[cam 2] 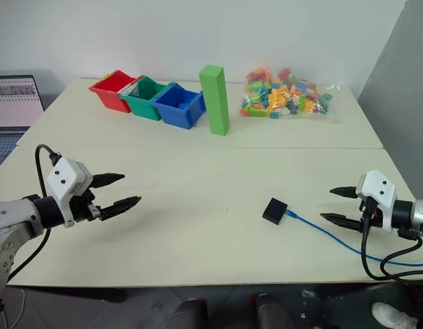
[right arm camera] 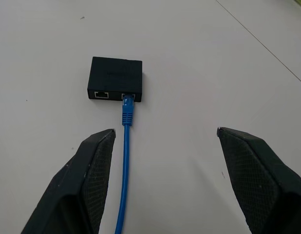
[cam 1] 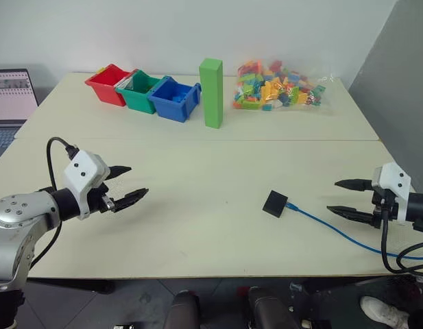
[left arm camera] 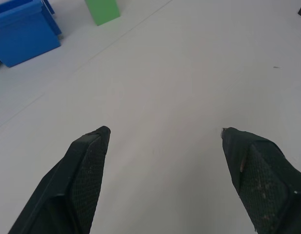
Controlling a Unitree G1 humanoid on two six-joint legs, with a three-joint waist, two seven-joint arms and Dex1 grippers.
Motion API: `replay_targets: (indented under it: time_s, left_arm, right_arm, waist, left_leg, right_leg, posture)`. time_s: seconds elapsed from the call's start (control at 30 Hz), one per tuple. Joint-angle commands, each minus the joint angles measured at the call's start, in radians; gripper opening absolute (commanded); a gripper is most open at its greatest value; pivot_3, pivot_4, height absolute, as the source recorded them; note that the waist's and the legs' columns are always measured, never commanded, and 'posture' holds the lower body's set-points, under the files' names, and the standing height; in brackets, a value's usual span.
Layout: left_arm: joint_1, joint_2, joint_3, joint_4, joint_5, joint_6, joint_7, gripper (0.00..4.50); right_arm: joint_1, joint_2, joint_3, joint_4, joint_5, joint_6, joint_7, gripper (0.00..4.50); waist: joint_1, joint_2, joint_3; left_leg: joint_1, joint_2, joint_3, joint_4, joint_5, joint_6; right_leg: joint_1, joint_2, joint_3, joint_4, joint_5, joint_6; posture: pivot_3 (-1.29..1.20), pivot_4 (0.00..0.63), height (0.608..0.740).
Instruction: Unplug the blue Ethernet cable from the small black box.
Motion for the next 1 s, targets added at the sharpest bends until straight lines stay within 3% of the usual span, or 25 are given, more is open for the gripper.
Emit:
replay_targets:
  time_s: [0.03, 0.43, 0.67, 1.0]
  left_arm:
    - [-0.011, 0.012, 0.031, -0.042, -0.015, -0.005, -0.013, 3.89]
    - [0.002, 0.005, 0.017, -0.075, -0.030, 0.013, -0.037, 3.89]
    - [0.049, 0.014, -0.035, -0.148, -0.054, 0.024, -0.114, 3.89]
    - [0.034, 0.025, -0.136, -0.304, -0.134, 0.062, -0.211, 3.89]
  right_arm:
    - [-0.016, -0.022, -0.027, 0.003, -0.012, -0.031, 0.015, 3.53]
    - [-0.003, 0.002, -0.008, -0.019, -0.027, -0.027, -0.002, 3.53]
    - [-0.001, 0.066, 0.066, -0.087, -0.060, 0.066, -0.115, 3.53]
    - [-0.047, 0.156, 0.235, -0.037, -0.158, 0.063, -0.160, 3.53]
  waist:
    - [0.001, 0.000, 0.000]
    - [0.000, 0.000, 0.000]
    - [0.000, 0.000, 0.000]
    - [0.001, 0.000, 0.000]
  left_leg:
    - [0.000, 0.000, 0.000, 0.000, 0.000, 0.000]
    - [0.000, 0.000, 0.000, 0.000, 0.000, 0.000]
    - [0.000, 0.000, 0.000, 0.000, 0.000, 0.000]
    - [0.000, 0.000, 0.000, 0.000, 0.000, 0.000]
  right_leg:
    - [0.000, 0.000, 0.000, 0.000, 0.000, 0.000]
    - [0.000, 0.000, 0.000, 0.000, 0.000, 0.000]
    - [0.000, 0.000, 0.000, 0.000, 0.000, 0.000]
    - [0.000, 0.000, 0.000, 0.000, 0.000, 0.000]
  posture:
    - [0.00, 0.150, 0.740]
    - [0.00, 0.150, 0.740]
    - [0.00, 0.150, 0.740]
    - [0.00, 0.150, 0.740]
